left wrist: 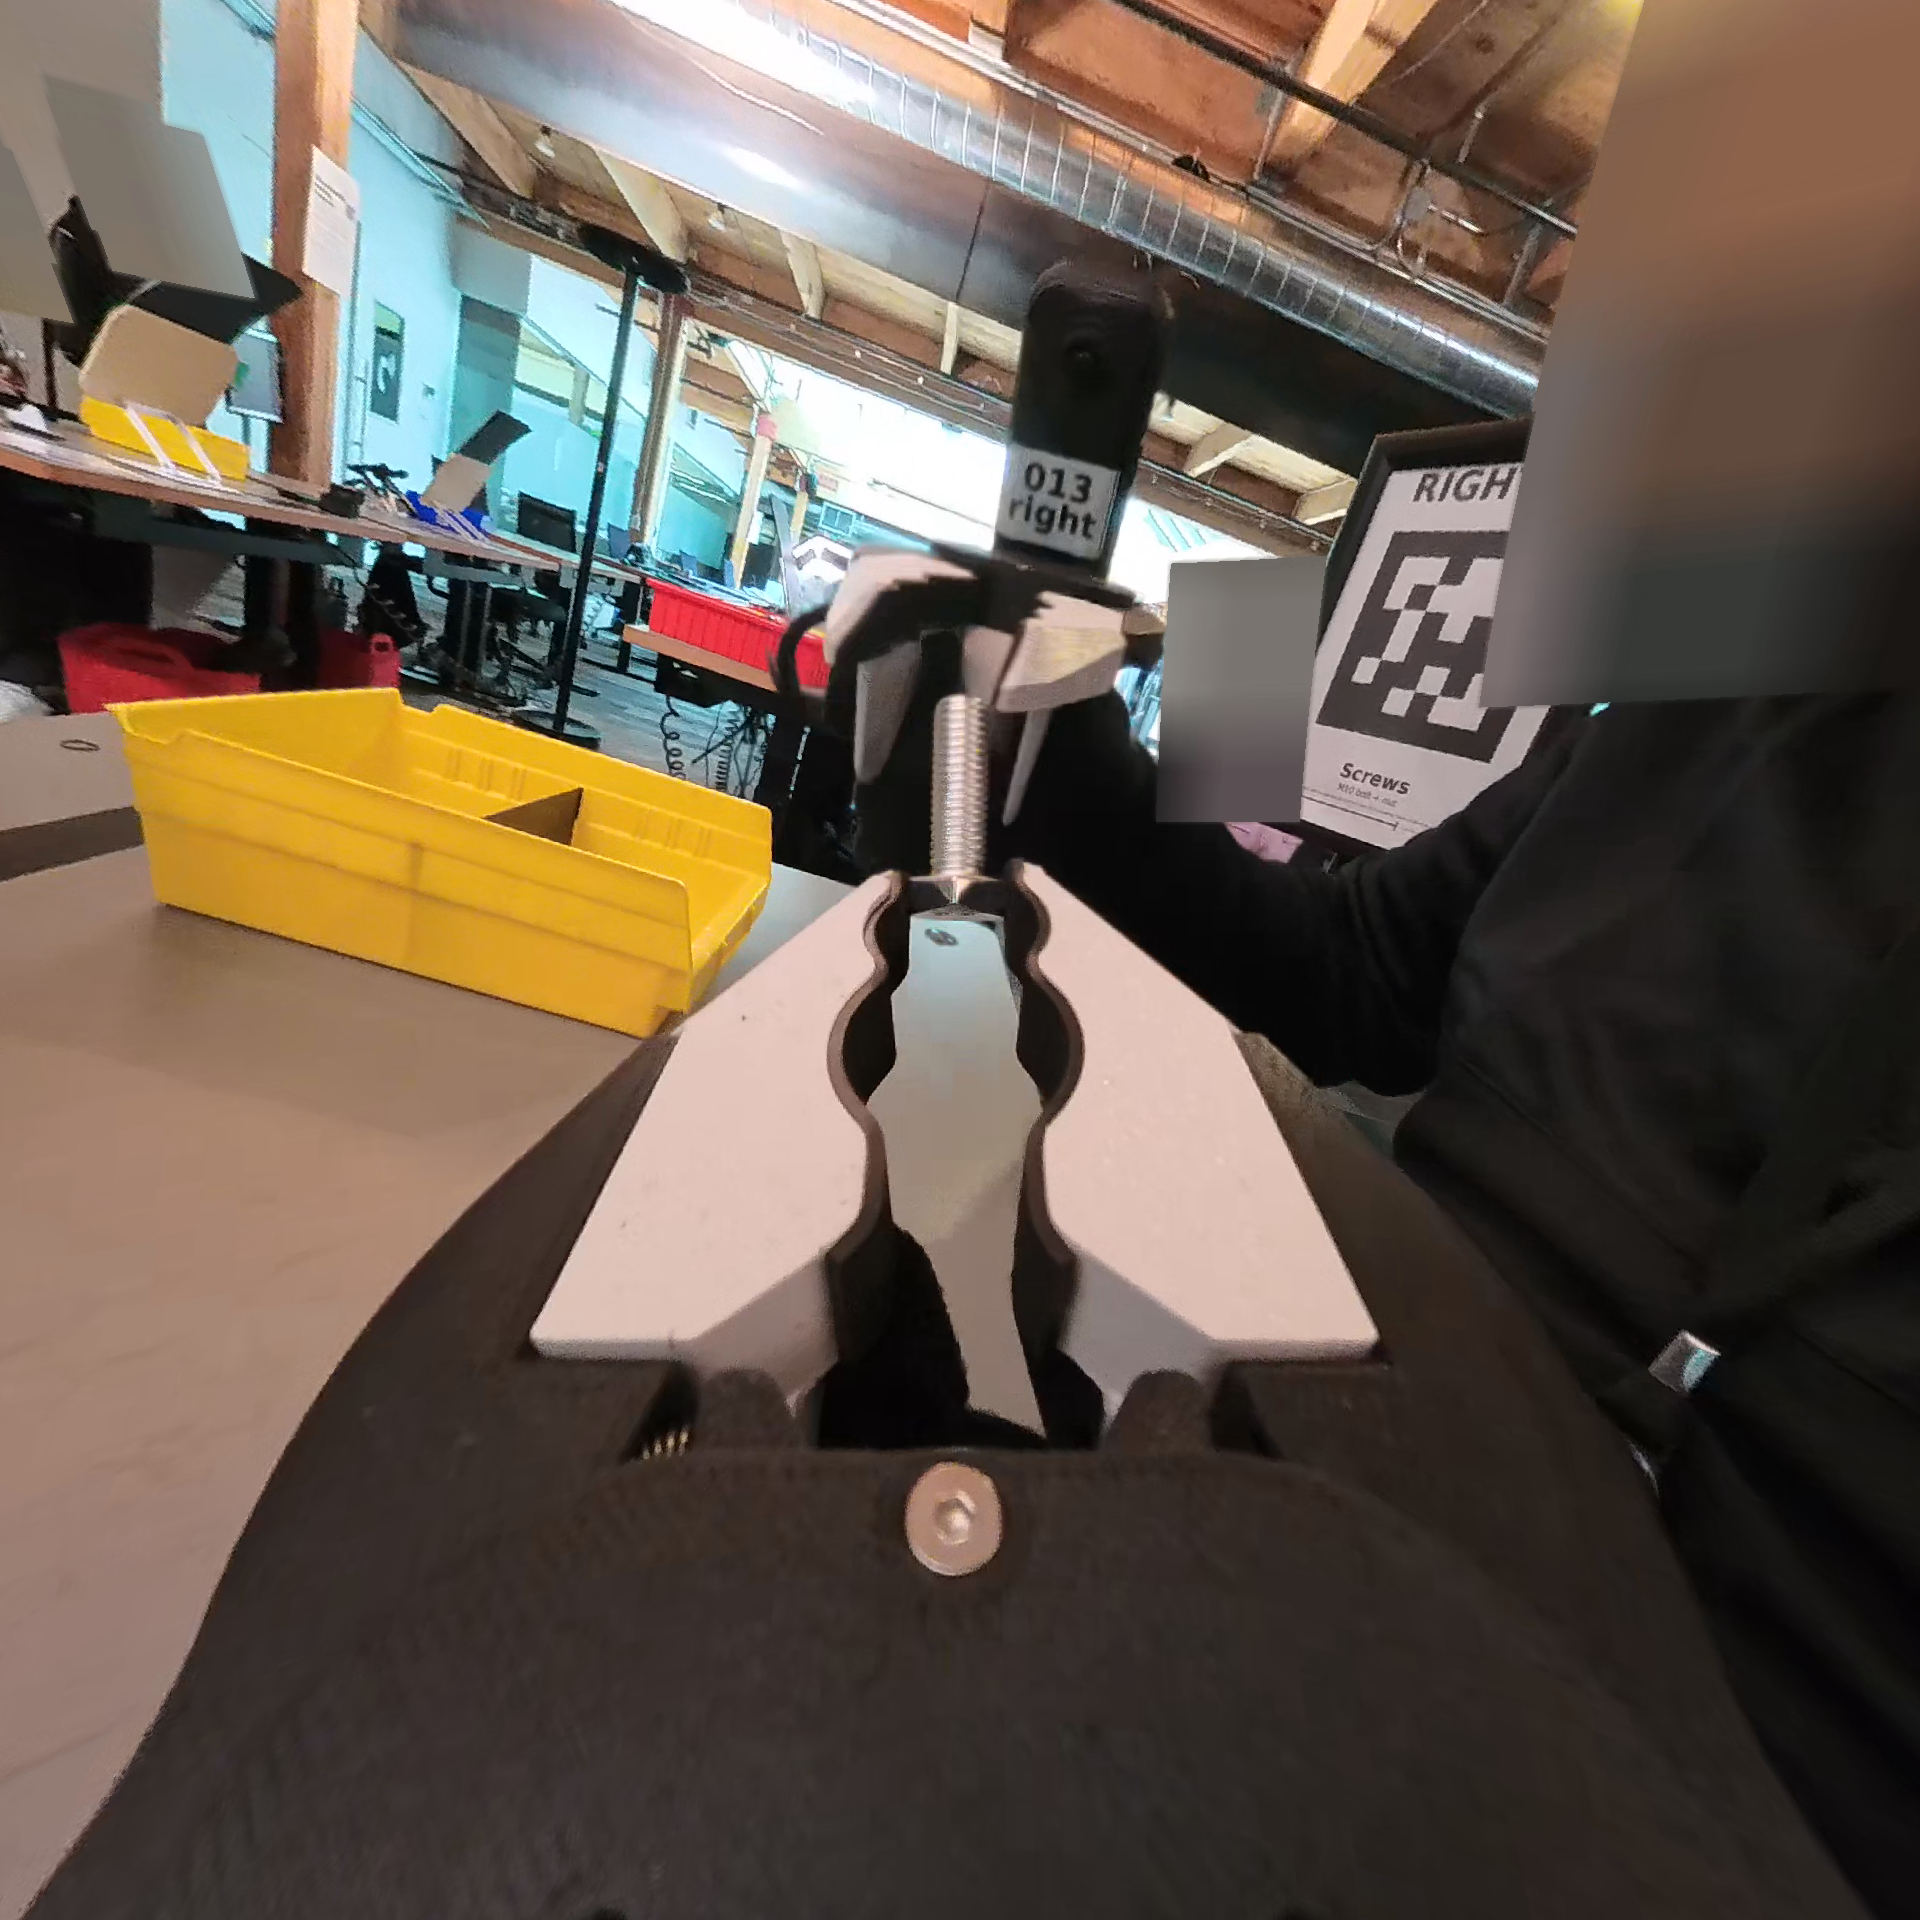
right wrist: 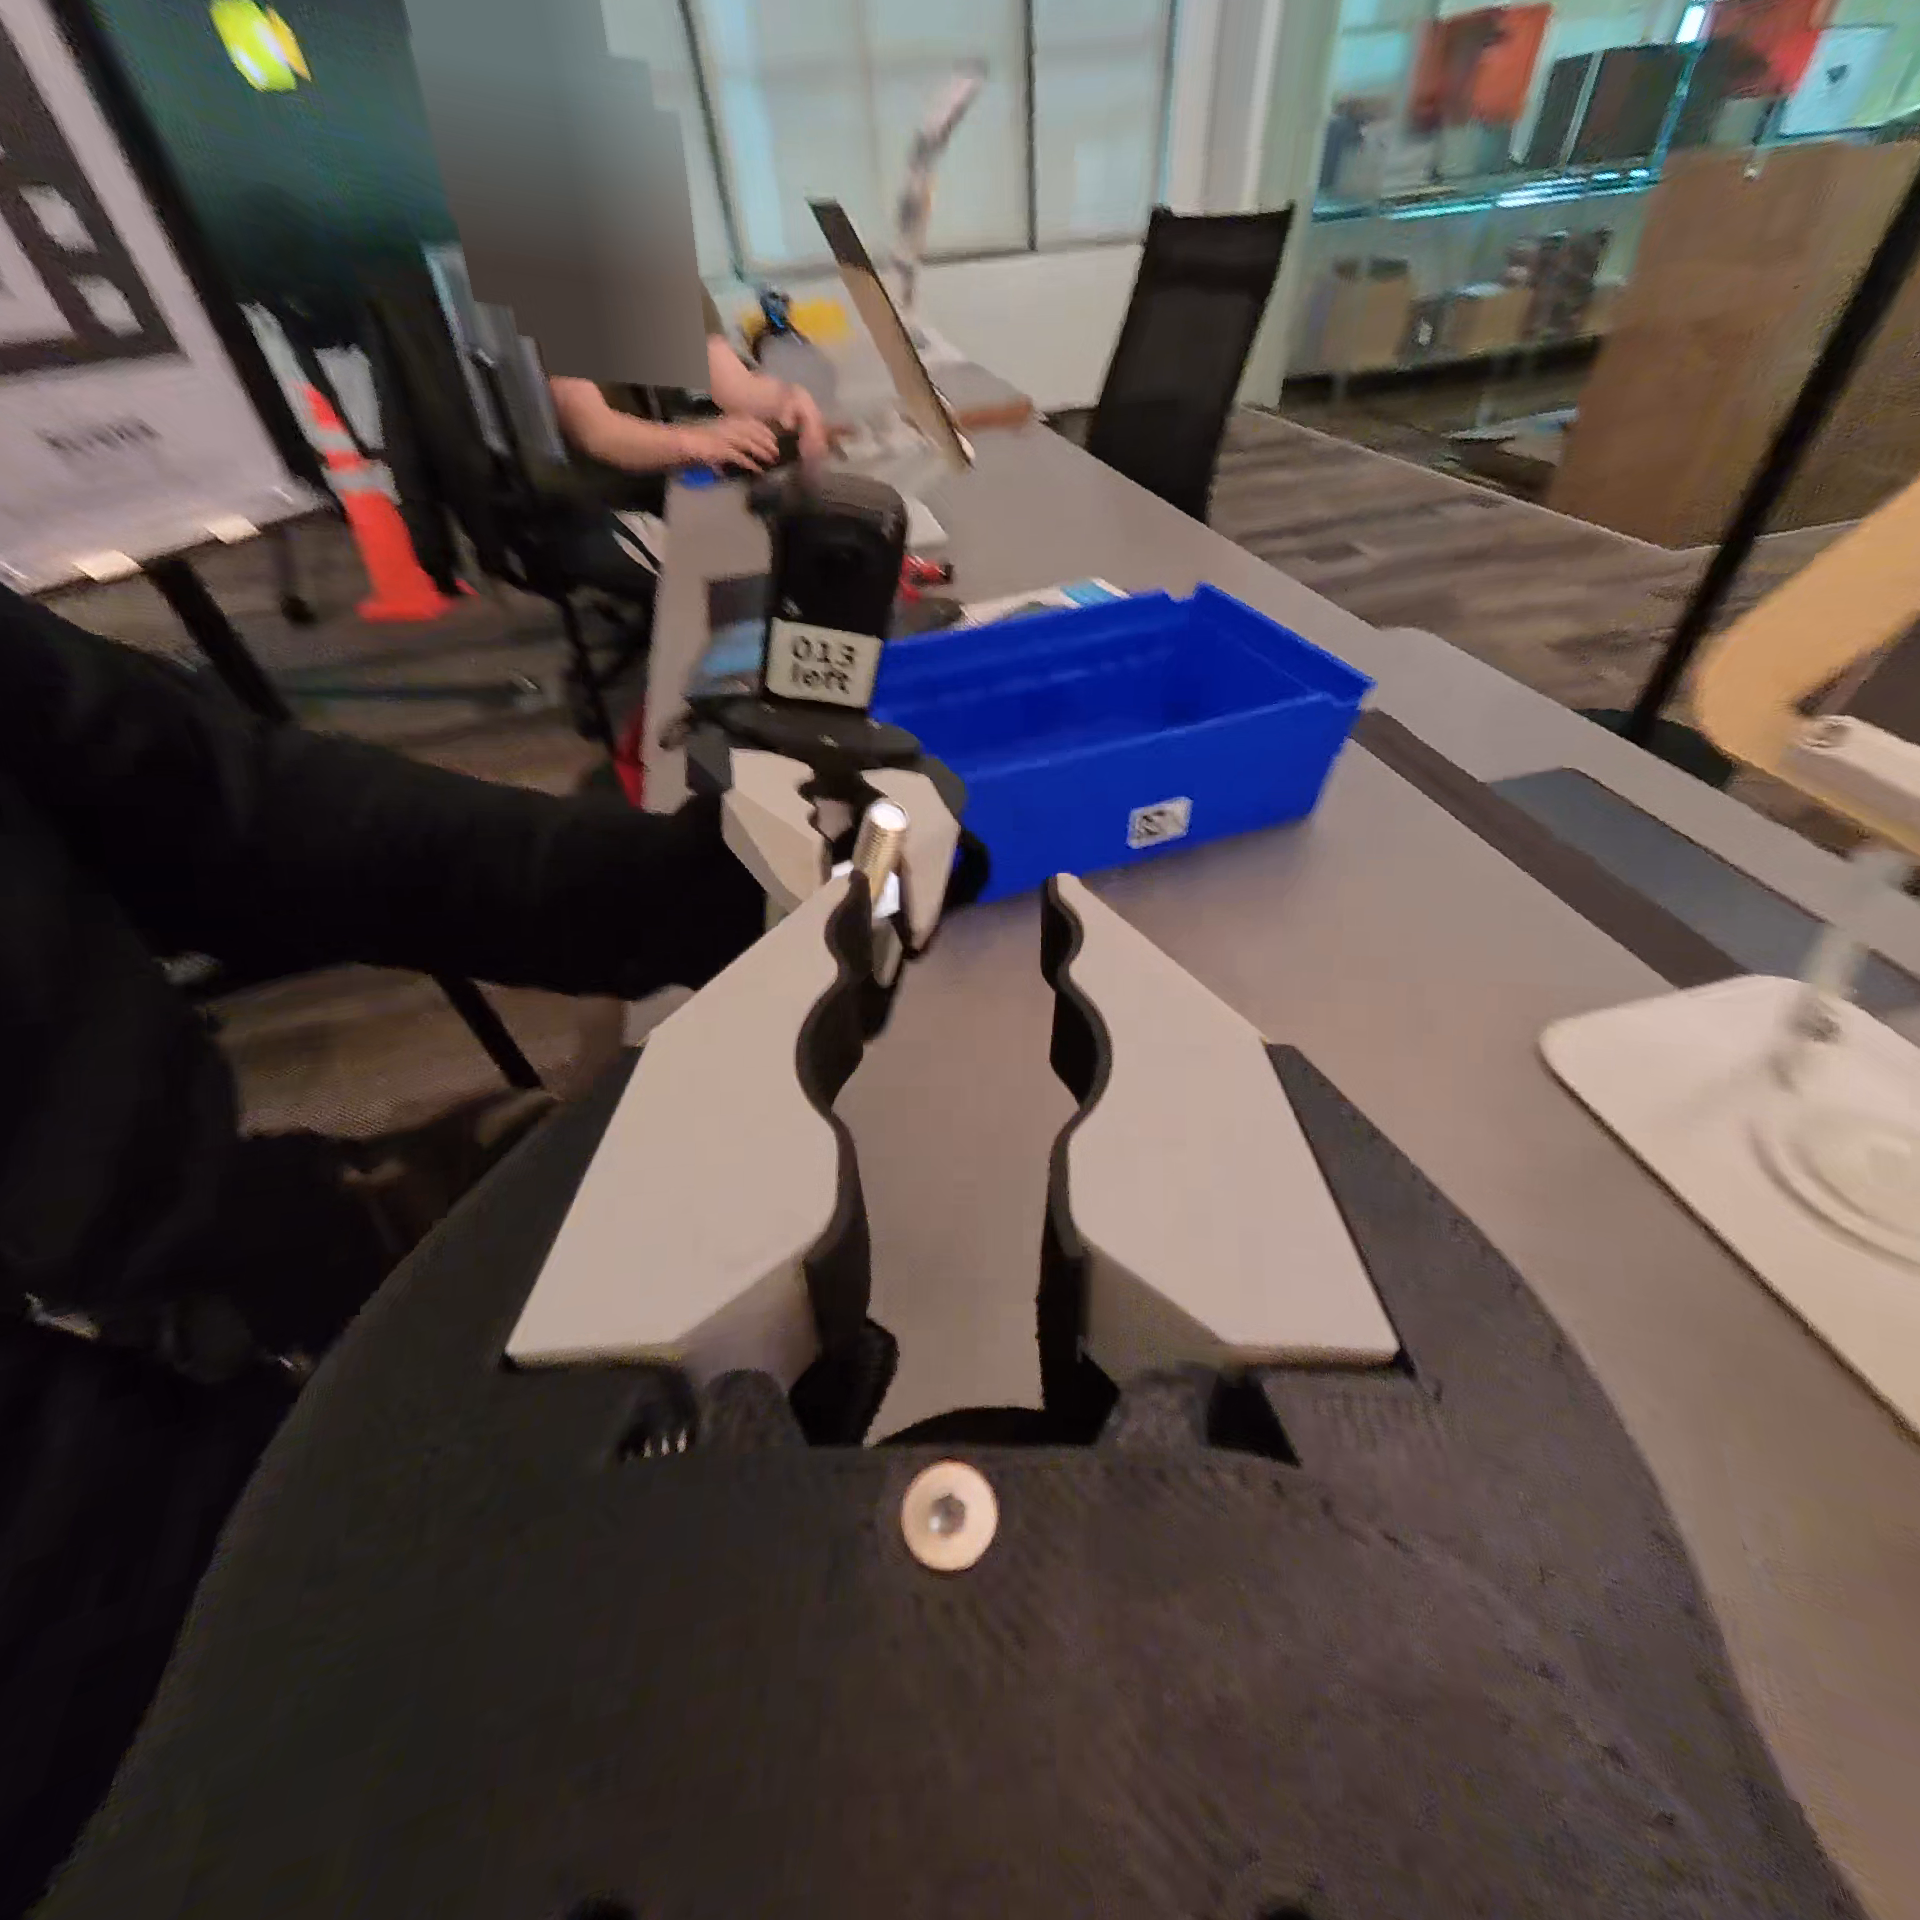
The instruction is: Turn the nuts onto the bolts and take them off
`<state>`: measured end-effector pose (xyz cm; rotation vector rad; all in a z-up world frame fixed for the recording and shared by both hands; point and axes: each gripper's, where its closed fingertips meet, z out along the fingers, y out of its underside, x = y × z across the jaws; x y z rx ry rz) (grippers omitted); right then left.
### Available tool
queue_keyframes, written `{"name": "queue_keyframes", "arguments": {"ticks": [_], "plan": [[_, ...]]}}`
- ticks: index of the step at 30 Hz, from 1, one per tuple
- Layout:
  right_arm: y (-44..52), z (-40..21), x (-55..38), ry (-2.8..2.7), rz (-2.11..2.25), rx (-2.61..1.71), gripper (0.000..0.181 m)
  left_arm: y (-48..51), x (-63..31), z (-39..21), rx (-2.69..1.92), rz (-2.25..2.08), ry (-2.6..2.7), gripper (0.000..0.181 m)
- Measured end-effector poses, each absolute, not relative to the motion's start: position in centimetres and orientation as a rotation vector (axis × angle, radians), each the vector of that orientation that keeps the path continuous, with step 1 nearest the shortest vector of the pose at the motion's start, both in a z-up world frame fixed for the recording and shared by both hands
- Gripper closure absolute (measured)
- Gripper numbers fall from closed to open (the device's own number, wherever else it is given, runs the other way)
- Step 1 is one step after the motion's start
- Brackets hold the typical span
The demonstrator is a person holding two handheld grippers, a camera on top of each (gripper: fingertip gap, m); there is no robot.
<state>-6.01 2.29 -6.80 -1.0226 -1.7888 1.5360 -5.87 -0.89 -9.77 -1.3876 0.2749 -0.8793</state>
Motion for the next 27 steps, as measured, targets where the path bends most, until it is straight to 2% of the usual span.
{"name": "queue_keyframes", "arguments": {"ticks": [9,10,13,18,19,21,23,24,26,27], "plan": [[-1.4,-7.4,-8.2,-1.746,1.731,-1.044,0.15,-1.3,-5.8,-9.0,-1.354,-0.884,0.278,0.166],[-2.0,-7.3,-8.1,-1.75,1.776,-1.036,0.153,-1.3,-5.8,-9.0,-1.355,-0.884,0.281,0.166],[-2.9,-7.4,-8.0,-1.745,1.849,-1.016,0.174,-1.4,-5.5,-9.2,-1.351,-0.896,0.297,0.166],[-2.6,-7.5,-7.9,-1.756,1.843,-1.024,0.174,-1.1,-5.3,-9.4,-1.37,-0.87,0.294,0.165],[-2.1,-7.2,-7.7,-1.749,1.827,-1.017,0.174,-0.9,-5.5,-9.4,-1.388,-0.837,0.292,0.162],[-0.1,-6.1,-7.5,-1.712,1.783,-1.027,0.174,-0.3,-6.2,-9.5,-1.439,-0.77,0.267,0.136],[4.4,-5.6,-7.6,-1.682,1.606,-1.075,0.174,0.0,-7.4,-9.6,-1.476,-0.699,0.254,0.131],[7.6,-5.8,-7.7,-1.667,1.472,-1.118,0.174,-0.2,-7.9,-9.3,-1.472,-0.672,0.258,0.14],[15.0,-6.6,-7.7,-1.636,1.227,-1.245,0.174,-0.8,-8.9,-8.7,-1.454,-0.635,0.271,0.178],[18.8,-7.3,-7.5,-1.613,1.136,-1.327,0.174,-0.8,-9.6,-8.7,-1.463,-0.605,0.262,0.181]]}}
